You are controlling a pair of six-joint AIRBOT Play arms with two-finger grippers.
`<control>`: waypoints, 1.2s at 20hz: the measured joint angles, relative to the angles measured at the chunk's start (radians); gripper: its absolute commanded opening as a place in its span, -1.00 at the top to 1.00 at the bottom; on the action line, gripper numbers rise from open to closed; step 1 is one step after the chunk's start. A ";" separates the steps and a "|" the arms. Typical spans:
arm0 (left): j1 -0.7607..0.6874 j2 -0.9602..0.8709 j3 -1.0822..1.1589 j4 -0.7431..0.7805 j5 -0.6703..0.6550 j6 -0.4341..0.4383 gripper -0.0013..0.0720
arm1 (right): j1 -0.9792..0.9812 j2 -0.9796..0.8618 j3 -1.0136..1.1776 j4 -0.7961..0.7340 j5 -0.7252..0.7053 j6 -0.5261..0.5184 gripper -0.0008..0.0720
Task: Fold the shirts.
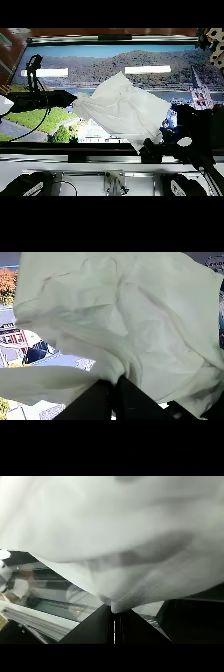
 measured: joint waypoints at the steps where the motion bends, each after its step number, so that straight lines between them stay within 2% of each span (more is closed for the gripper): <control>1: 0.000 0.000 0.000 0.001 0.001 0.003 0.87 | 0.014 -0.010 0.006 0.008 -0.010 -0.002 0.81; 4: 0.010 0.008 0.017 0.008 0.000 0.044 0.87 | 0.034 0.000 0.084 -0.004 0.004 -0.056 0.81; 6: 0.020 0.018 0.068 0.010 0.001 0.087 0.87 | 0.042 0.052 0.206 -0.005 0.092 -0.129 0.81; 9: 0.029 0.053 0.235 0.010 0.034 0.194 0.87 | 0.044 0.173 0.537 -0.063 0.153 -0.213 0.81; 10: 0.030 0.068 0.304 0.011 0.055 0.224 0.87 | 0.046 0.216 0.686 -0.099 0.128 -0.223 0.81; 14: 0.033 0.150 0.592 0.003 0.229 0.270 0.87 | 0.046 0.308 1.275 -0.315 -0.053 -0.132 0.81; 17: 0.034 0.224 0.709 0.002 0.297 0.258 0.87 | 0.047 0.333 1.573 -0.377 -0.134 -0.077 0.81; 21: 0.034 0.304 0.761 0.049 0.237 0.253 0.87 | 0.048 0.338 1.737 -0.428 -0.053 -0.046 0.81; 24: 0.034 0.338 0.772 0.094 0.150 0.235 0.87 | 0.048 0.322 1.775 -0.475 0.087 -0.032 0.81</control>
